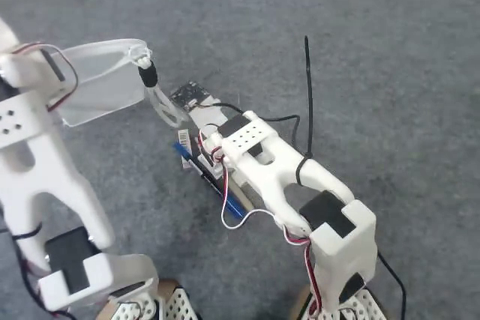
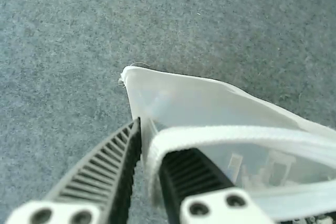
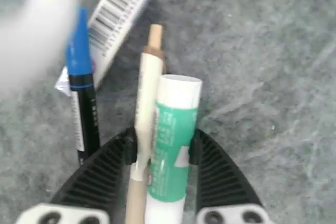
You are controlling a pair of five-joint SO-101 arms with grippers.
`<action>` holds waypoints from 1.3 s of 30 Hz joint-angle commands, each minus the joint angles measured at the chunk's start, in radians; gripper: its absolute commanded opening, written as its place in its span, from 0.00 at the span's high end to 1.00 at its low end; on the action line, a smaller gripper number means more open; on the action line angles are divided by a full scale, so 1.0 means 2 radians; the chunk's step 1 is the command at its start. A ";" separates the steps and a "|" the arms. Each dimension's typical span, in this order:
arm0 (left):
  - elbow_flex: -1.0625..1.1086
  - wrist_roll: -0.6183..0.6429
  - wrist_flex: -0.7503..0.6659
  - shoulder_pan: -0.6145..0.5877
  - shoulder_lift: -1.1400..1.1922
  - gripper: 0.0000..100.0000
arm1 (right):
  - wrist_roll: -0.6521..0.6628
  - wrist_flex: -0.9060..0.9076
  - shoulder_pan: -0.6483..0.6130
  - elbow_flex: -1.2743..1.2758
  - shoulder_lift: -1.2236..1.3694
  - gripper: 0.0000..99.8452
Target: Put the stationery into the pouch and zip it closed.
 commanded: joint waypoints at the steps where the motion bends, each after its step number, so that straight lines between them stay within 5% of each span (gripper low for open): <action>1: -0.030 0.008 0.003 -0.002 -0.007 0.99 | 0.007 0.007 0.014 -0.017 -0.003 0.99; 22: -0.030 0.008 0.003 -0.002 -0.007 0.99 | 0.006 0.085 0.027 0.033 -0.149 0.99; 33: -0.030 0.008 0.005 0.004 -0.007 0.99 | 0.004 0.082 0.025 0.116 -0.378 0.99; 39: -0.031 0.009 0.016 0.055 -0.008 0.99 | 0.003 0.080 0.024 0.136 -0.501 0.99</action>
